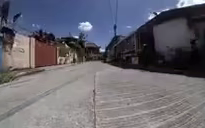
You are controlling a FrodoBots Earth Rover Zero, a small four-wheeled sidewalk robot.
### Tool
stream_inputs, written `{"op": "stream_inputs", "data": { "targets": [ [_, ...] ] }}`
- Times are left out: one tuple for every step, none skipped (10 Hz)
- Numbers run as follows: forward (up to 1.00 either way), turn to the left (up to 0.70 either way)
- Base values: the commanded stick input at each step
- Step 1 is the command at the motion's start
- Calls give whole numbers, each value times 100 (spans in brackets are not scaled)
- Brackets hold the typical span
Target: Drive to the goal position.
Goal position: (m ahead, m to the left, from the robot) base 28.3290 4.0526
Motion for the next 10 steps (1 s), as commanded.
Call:
{"op": "stream_inputs", "data": {
  "targets": [
    [85,-34],
    [85,-34],
    [85,-34],
    [86,-34],
    [99,-39],
    [100,-40],
    [100,-40],
    [100,-40],
    [100,-16],
    [100,11]
  ]
}}
